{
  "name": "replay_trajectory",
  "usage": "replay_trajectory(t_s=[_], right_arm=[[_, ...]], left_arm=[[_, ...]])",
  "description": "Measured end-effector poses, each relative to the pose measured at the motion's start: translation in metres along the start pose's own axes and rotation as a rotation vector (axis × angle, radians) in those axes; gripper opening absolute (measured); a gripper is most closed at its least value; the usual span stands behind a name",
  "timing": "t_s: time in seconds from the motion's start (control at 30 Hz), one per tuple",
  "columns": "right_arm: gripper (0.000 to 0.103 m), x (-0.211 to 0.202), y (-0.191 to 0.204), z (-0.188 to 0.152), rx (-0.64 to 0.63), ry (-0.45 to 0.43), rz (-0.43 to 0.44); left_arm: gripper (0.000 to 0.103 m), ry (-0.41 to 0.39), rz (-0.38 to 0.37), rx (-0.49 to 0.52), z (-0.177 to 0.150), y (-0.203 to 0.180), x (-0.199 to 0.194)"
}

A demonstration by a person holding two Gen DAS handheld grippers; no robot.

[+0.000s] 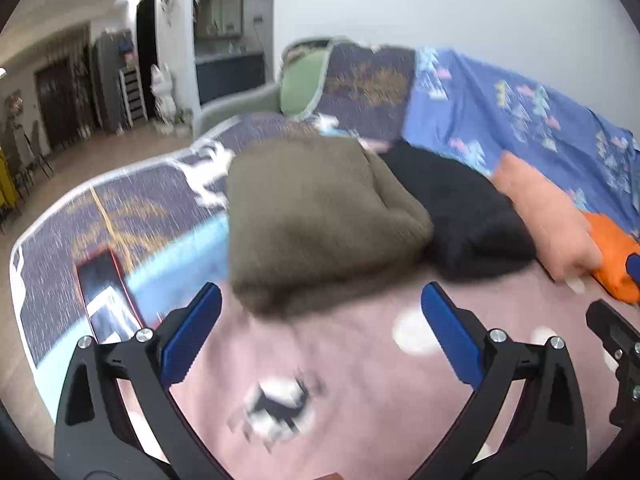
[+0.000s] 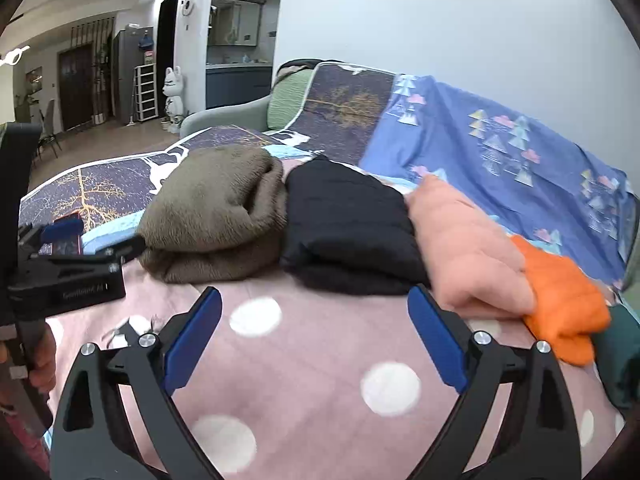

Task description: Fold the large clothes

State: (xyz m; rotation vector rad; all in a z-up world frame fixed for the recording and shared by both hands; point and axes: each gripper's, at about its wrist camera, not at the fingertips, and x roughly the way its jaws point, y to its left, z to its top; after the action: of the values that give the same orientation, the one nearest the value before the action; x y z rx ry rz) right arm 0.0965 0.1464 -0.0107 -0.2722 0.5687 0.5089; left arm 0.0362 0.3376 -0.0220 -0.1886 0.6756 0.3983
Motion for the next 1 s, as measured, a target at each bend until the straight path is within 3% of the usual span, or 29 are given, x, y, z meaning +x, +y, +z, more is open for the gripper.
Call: replay_trajectory(t_s=[0.13,0.5,1.0], right_arm=[[0.094,-0.028,-0.013,-0.016,0.031,-0.004,-0.003],[0.095,-0.084,-0.026,-0.044,0.057,-0.056,-0.015],[0.095,-0.130,-0.029,-0.068,0.073,-0.092,-0.018]], left_arm=[[0.101,0.056,-0.055,-0.007,-0.021,-0.020,-0.023],[0.101,-0.038,-0.003,0.053,-0.055,-0.056,-0.099],[0.101,-0.079,0.028,0.070,-0.080,-0.072,-0.151]])
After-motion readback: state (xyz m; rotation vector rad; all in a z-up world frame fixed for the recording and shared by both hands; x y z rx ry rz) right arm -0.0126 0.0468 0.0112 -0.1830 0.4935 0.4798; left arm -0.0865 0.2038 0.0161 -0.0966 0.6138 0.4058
